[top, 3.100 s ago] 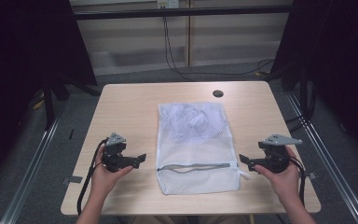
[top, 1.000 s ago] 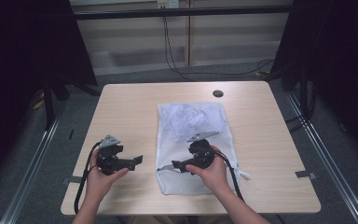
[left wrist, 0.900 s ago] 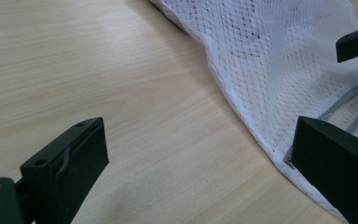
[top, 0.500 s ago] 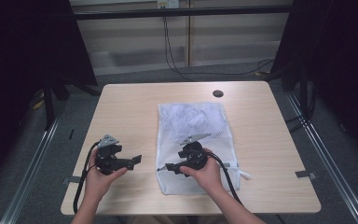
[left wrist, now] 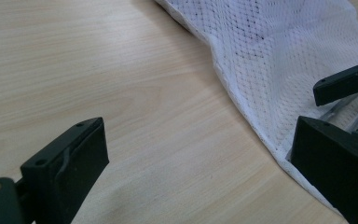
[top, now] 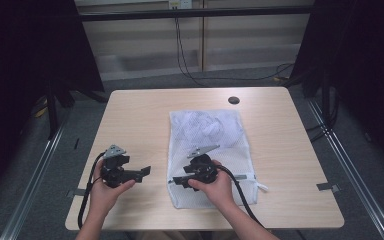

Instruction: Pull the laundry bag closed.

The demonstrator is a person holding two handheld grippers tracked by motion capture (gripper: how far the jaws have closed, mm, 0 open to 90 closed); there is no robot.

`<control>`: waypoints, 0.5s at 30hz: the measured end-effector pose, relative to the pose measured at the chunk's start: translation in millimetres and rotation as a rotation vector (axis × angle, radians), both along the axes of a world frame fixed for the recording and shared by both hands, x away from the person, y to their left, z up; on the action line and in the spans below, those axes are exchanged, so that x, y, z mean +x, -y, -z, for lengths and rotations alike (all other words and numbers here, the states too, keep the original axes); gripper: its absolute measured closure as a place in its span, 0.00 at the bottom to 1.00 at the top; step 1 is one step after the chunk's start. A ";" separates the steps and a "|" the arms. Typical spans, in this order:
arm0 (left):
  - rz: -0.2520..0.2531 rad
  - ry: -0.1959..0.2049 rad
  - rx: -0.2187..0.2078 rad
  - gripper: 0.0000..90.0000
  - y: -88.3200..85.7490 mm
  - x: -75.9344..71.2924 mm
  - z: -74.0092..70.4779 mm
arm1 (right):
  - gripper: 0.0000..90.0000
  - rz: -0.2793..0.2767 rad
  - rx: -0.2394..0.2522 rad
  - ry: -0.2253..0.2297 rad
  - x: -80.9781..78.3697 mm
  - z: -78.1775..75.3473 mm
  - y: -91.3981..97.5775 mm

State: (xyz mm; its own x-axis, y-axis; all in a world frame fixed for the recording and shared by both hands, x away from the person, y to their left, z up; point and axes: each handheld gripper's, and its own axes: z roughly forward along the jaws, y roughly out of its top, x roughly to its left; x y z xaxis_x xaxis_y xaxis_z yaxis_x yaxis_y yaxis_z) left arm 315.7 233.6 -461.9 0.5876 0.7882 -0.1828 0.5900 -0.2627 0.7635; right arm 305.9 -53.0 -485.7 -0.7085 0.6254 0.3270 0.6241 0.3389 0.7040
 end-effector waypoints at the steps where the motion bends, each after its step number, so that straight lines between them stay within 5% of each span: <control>1: -0.002 0.000 0.000 0.04 0.1 -0.2 -0.1 | 0.44 0.002 0.003 -0.007 0.4 0.3 -0.6; 15: 0.002 -0.004 0.007 0.04 -0.4 0.2 1.0 | 0.61 0.009 0.058 -0.116 2.9 7.8 -11.6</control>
